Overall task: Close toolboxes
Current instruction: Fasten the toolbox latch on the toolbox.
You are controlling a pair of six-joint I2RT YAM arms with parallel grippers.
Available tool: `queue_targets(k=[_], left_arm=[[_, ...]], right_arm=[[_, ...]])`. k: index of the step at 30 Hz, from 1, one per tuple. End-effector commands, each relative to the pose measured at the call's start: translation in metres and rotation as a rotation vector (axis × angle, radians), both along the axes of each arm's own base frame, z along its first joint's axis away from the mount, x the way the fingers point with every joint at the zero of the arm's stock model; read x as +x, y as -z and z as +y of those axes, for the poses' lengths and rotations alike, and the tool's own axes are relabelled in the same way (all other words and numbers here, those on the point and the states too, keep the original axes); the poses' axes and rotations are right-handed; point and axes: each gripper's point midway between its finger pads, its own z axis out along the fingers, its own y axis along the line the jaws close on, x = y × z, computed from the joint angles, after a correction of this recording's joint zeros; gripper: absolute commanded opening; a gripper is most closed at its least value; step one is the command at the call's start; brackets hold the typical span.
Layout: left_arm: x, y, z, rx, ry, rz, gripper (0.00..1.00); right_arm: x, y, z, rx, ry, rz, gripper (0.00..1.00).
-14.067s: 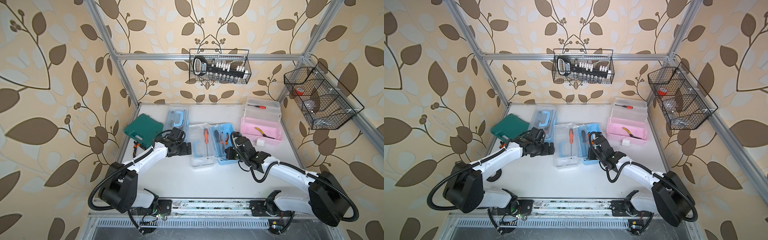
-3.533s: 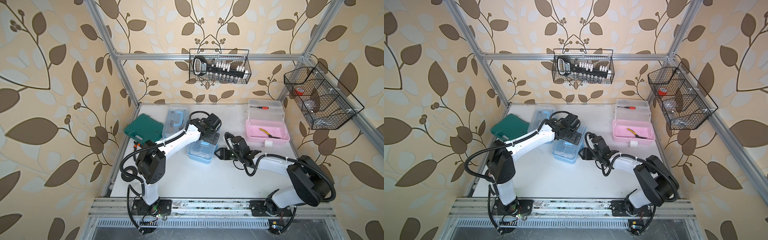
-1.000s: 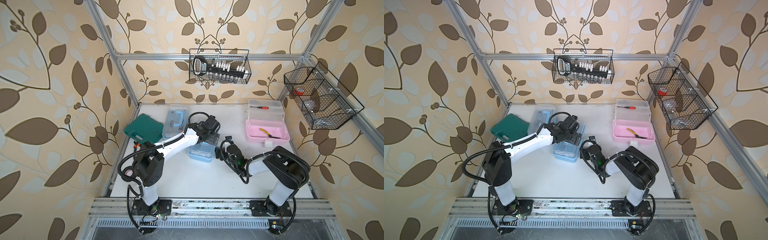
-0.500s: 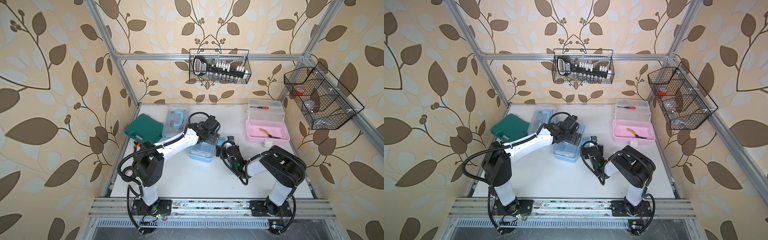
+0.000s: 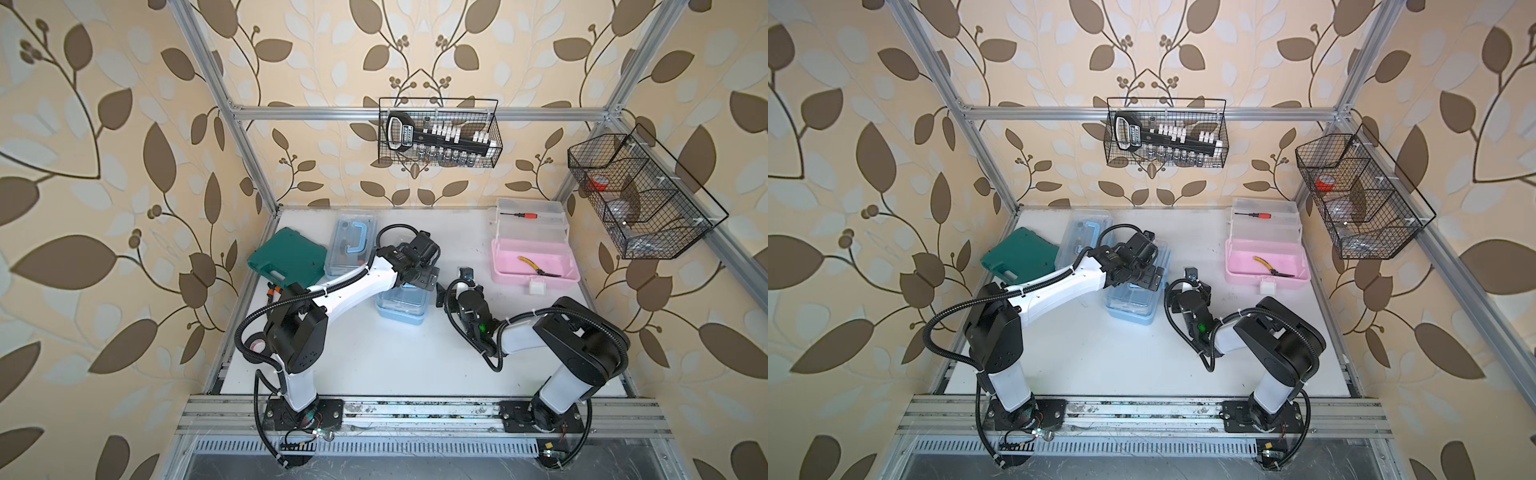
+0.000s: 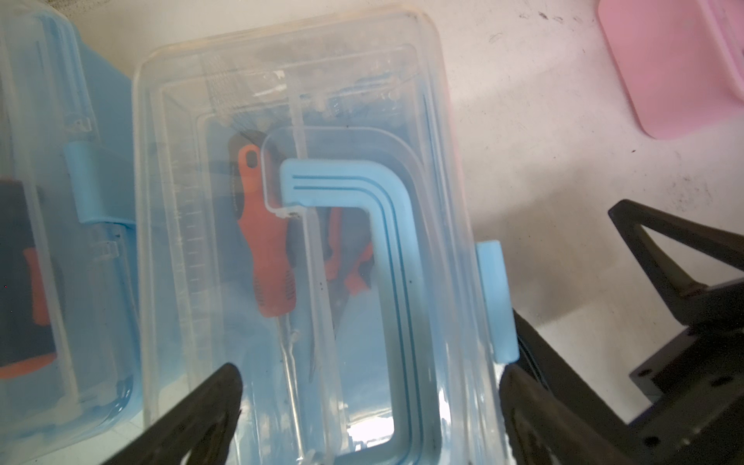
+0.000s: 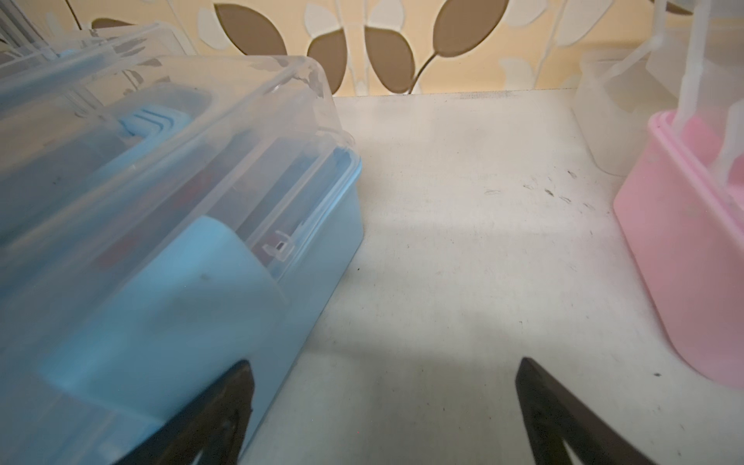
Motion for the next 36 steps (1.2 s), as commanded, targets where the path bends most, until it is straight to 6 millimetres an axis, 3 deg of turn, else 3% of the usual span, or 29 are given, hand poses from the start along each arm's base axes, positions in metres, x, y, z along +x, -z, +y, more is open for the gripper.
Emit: queue_targets(k=[1, 5, 17, 30, 36], left_arm=[[-0.031, 0.043, 0.021, 0.069, -0.012, 0.185, 0.99], [-0.030, 0.040, 0.021, 0.063, -0.012, 0.179, 0.99], [-0.029, 0.035, 0.020, 0.057, -0.010, 0.168, 0.99], [-0.030, 0.032, 0.022, 0.056, -0.018, 0.166, 0.99], [-0.030, 0.028, 0.024, 0.064, -0.020, 0.156, 0.99]], right_arm=[[0.002, -0.020, 0.029, 0.059, -0.128, -0.014, 0.98], [-0.002, -0.023, 0.037, 0.104, -0.164, 0.012, 0.98], [-0.007, -0.025, 0.037, 0.282, -0.237, 0.107, 0.92], [-0.010, -0.026, 0.060, 0.457, -0.374, 0.196, 0.56], [-0.006, -0.035, 0.061, 0.523, -0.379, 0.193, 0.49]])
